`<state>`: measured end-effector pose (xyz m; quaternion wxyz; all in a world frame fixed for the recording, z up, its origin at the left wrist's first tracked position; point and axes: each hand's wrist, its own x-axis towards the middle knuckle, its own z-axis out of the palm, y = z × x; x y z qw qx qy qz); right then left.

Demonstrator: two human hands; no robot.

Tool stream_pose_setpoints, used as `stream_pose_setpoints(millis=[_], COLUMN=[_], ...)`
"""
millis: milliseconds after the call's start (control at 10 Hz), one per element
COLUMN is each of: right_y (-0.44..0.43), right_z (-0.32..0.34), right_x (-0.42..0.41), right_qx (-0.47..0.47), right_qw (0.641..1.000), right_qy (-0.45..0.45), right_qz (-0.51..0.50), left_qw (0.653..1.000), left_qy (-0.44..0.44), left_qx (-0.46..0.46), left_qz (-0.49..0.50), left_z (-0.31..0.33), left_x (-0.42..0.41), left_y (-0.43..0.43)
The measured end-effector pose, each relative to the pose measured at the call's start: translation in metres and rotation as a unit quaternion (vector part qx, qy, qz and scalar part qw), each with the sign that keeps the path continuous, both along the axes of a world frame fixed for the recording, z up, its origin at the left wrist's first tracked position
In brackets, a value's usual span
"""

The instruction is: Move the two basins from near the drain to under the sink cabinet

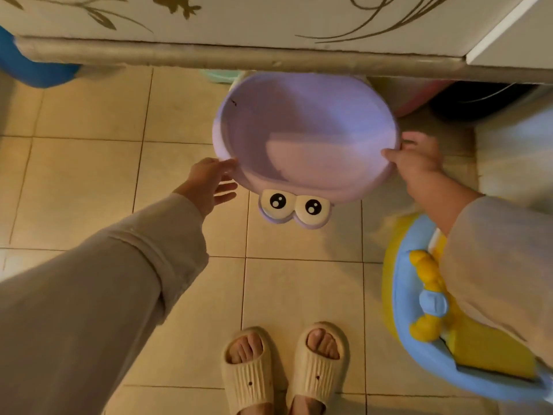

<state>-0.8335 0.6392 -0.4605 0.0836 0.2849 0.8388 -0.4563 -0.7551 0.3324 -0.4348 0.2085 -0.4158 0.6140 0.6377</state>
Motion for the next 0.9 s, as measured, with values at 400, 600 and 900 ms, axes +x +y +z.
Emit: stream_pose_setpoints(millis=[400,600,900], right_y=[-0.009,-0.009,-0.011], right_z=[-0.069,-0.091,-0.019], right_x=[-0.083,-0.082,-0.014], right_qx=[-0.004,0.014,0.057], right_qw=[0.999,0.998,0.979], right_qy=[0.039,0.047,0.175], right_qz=[0.017,0.028,0.089], left_qw=[0.964,0.867,0.888], left_qy=[0.033,0.040,0.075], left_qx=[-0.203,-0.386,-0.357], left_qz=[-0.168,-0.313,-0.280], left_z=[-0.083,-0.094,-0.087], left_x=[-0.067,-0.084,-0.037], left_y=[-0.002,-0.010,-0.004])
